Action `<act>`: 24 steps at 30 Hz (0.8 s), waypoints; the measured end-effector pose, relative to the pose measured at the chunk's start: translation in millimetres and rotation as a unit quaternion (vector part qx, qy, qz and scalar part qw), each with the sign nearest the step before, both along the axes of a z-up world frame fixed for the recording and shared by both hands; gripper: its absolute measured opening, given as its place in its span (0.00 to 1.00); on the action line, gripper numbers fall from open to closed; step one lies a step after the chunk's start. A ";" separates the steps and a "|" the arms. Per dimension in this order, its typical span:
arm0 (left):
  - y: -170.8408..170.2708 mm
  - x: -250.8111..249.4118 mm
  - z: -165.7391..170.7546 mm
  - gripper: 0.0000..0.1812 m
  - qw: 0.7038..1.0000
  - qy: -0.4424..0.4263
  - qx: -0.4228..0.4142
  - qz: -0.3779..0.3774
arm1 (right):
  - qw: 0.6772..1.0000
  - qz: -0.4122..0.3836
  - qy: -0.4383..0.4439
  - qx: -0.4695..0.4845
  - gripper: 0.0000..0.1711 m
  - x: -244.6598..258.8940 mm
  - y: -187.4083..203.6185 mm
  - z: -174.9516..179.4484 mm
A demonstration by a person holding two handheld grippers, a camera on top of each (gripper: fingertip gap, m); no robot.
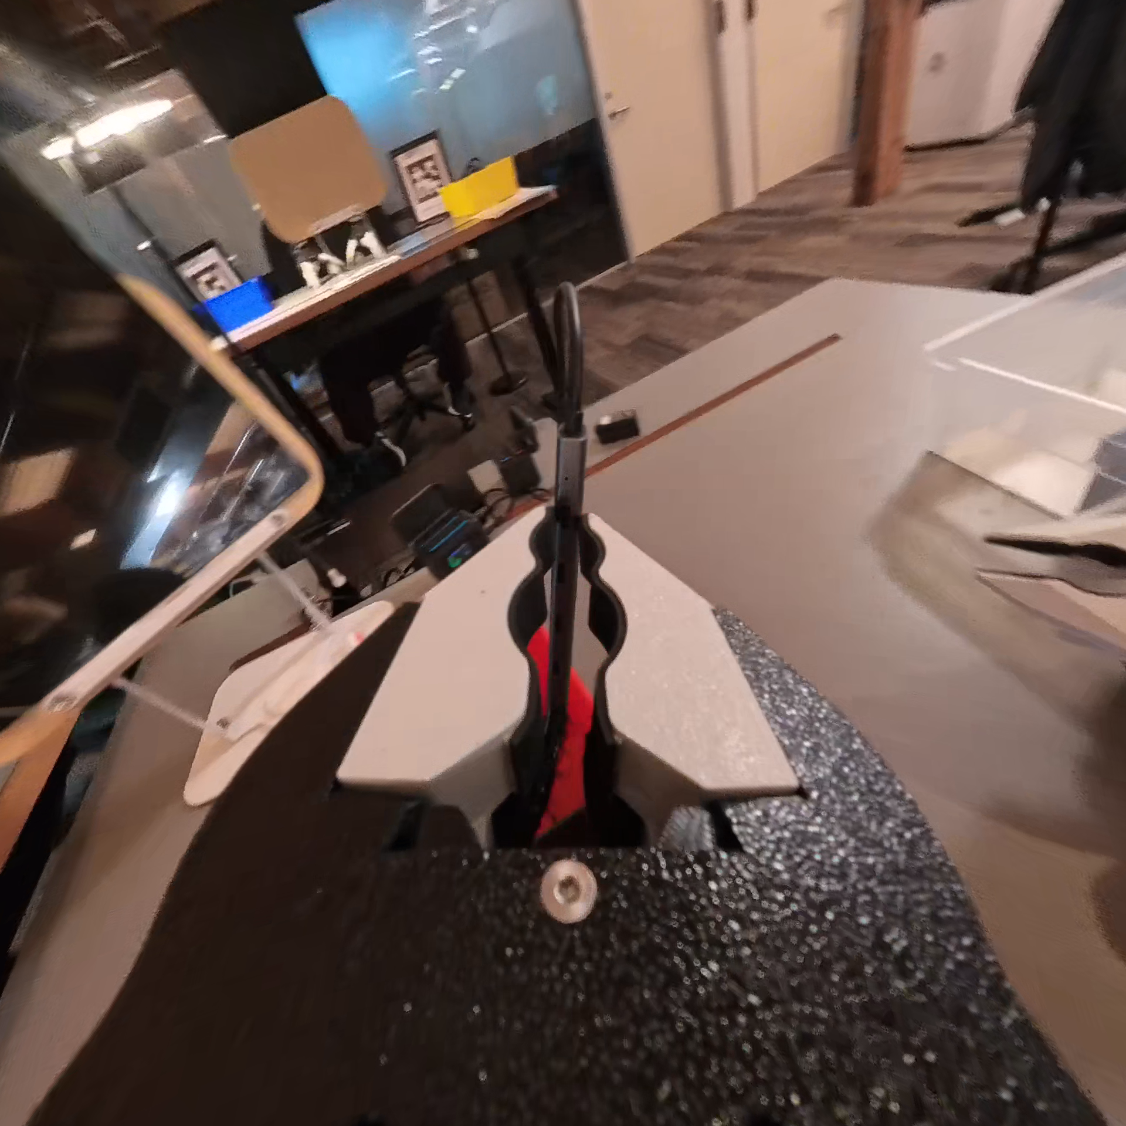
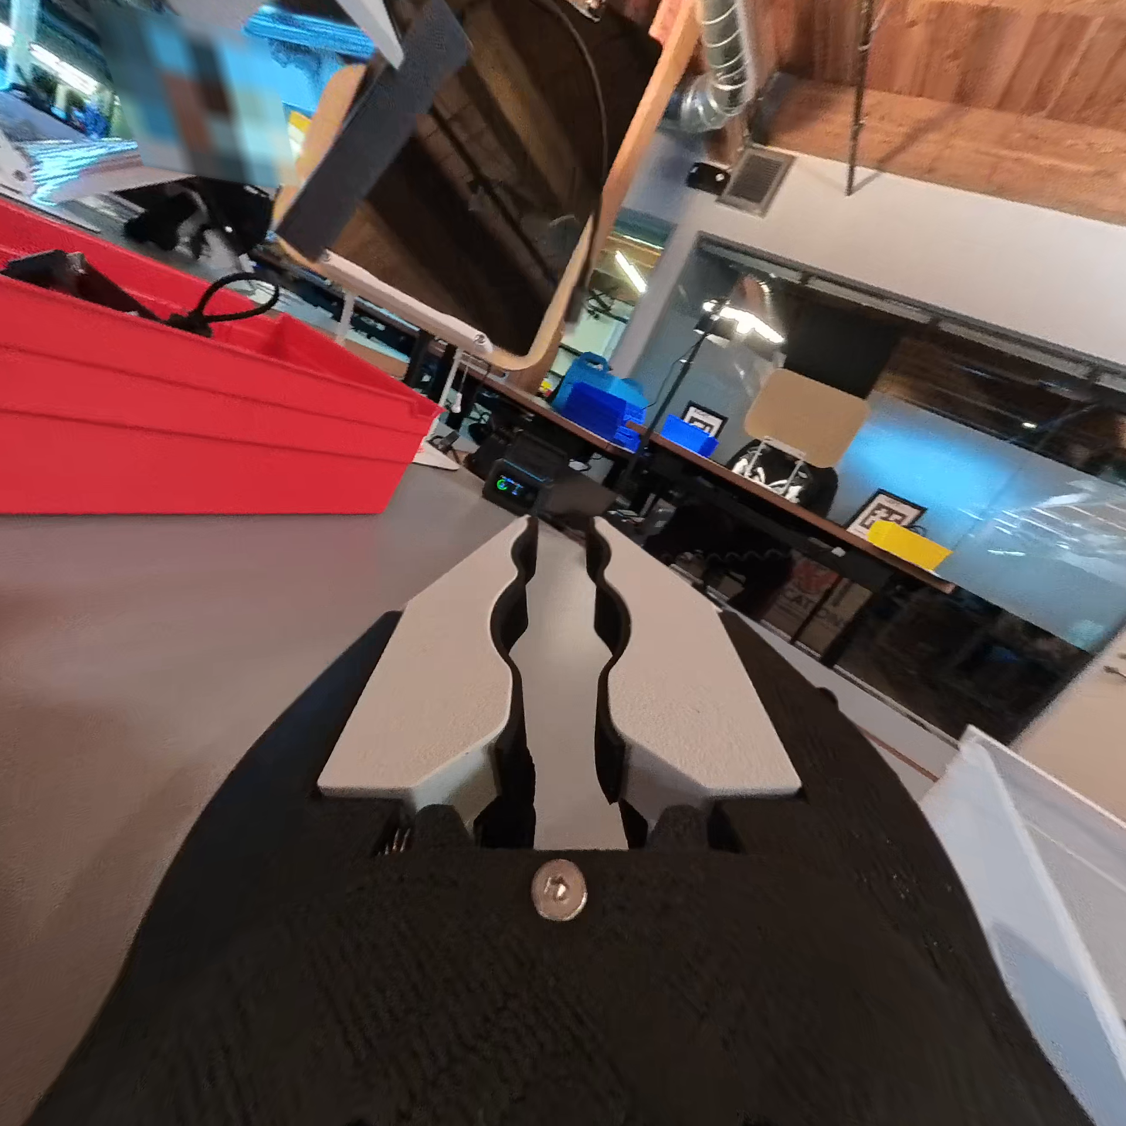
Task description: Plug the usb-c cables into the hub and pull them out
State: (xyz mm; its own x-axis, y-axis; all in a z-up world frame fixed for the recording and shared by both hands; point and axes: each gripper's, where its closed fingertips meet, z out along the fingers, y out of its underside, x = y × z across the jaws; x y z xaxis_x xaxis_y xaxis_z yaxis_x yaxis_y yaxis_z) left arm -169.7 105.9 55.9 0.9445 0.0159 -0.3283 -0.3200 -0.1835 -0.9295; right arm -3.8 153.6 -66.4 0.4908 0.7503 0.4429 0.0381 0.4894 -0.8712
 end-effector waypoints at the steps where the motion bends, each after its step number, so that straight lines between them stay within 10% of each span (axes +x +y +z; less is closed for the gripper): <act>1: 5.6 16.1 -5.1 0.03 1.000 0.016 -0.010 -0.012 | 1.000 -0.006 0.004 0.001 0.08 1.8 1.5 1.3; 13: 61.3 103.4 -121.7 0.03 0.978 0.120 -0.155 -0.067 | 0.998 -0.034 0.037 -0.033 0.08 15.6 19.5 6.4; 24: 65.9 104.3 -162.7 0.04 0.977 0.122 -0.166 -0.047 | 0.998 -0.024 0.038 -0.052 0.08 14.4 21.9 3.2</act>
State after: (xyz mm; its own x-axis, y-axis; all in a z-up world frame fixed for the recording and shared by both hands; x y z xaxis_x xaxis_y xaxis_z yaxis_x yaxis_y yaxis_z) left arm -65.5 171.8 -106.7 0.8301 -0.2124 -0.5156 -0.5538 -0.4221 -0.7177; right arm 10.5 175.5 -63.1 0.5568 0.7647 0.3243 -0.0076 0.3951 -0.9186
